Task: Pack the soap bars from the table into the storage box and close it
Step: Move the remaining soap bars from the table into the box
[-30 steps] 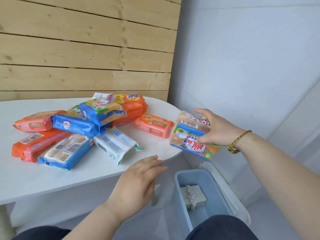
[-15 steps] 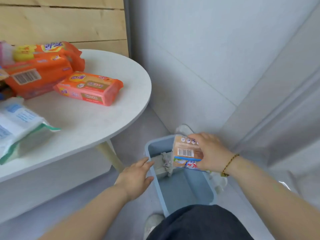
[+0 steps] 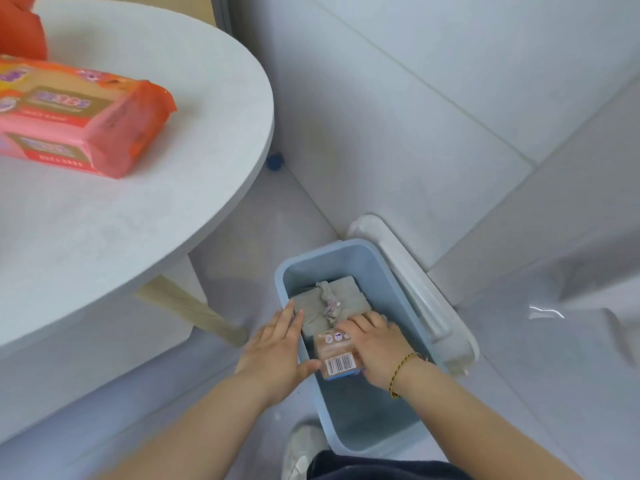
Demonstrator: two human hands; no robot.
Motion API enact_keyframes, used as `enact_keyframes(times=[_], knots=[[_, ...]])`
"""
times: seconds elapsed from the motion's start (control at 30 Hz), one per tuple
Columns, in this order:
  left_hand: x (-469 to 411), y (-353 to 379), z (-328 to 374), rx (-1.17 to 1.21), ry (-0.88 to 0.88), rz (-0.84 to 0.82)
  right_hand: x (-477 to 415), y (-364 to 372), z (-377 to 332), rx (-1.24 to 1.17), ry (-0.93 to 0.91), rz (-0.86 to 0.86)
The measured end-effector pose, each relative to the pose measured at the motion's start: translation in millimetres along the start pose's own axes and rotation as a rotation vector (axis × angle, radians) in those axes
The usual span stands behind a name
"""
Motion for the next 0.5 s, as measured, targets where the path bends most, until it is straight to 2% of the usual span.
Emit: enact_keyframes(times=[0.2, 0.33, 0.4, 0.43, 0.5], knots=[[-2, 6, -5, 0.017, 0.016, 0.021, -20, 30, -10, -0.037, -0.026, -0.078], [-3, 6, -7, 0.028, 0.019, 0.039, -30, 38, -14, -0.015, -0.055, -0.071], [-3, 6, -7, 0.033, 0.018, 0.047, -35, 34, -16, -0.009, -0.09, 0.077], [-4, 6, -7, 0.03, 0.021, 0.049, -37, 30, -12, -0.013, -0.032, 0.11], [-4, 6, -7, 0.028, 0.024, 0.05, -38, 27, -17, 0.071, -0.044, 0.164]])
Point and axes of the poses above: each hand's wrist, its own x-axis away from the middle knuckle, its own y-axis out of the palm, z = x × y, the point moved 8 cm from there along -x, towards the middle knuckle, and after that the axes turned 15 degrees about y, right-handed, at the moved point
